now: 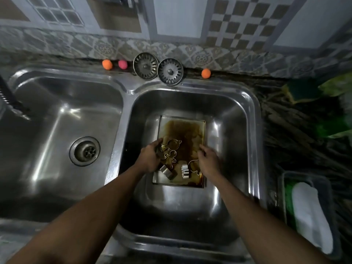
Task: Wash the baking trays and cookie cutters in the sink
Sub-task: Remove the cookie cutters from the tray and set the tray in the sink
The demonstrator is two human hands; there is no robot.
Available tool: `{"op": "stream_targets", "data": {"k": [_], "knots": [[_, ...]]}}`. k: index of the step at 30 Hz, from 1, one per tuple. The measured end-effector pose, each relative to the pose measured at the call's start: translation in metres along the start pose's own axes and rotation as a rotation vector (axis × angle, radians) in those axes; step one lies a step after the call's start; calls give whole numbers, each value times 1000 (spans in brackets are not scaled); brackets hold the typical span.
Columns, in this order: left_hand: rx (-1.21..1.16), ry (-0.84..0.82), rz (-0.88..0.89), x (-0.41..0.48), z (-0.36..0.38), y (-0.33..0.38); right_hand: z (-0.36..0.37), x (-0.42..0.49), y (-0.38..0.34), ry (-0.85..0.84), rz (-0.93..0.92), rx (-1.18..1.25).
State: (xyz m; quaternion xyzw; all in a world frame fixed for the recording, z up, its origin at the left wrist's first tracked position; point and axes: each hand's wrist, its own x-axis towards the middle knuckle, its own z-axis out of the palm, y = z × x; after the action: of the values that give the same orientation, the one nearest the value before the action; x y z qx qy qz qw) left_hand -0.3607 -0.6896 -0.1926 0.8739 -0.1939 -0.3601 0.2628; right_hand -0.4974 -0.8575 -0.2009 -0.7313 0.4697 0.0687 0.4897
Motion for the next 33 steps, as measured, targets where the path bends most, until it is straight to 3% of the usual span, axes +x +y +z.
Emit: {"op": "stream_targets", "data": {"k": [17, 23, 27, 30, 33], "knots": [[-47, -75, 18, 3, 0, -8, 3, -8, 6, -34, 25, 17], [-129, -43, 84, -1, -9, -4, -8, -22, 11, 39, -161, -262], [173, -157, 243, -13, -30, 5, -3, -49, -1, -38, -142, -511], [513, -251, 328, -15, -35, 3, 6, -57, -4, -54, -82, -551], [619, -245, 341, -10, -28, -1, 12, -57, -5, -15, -89, -571]]}}
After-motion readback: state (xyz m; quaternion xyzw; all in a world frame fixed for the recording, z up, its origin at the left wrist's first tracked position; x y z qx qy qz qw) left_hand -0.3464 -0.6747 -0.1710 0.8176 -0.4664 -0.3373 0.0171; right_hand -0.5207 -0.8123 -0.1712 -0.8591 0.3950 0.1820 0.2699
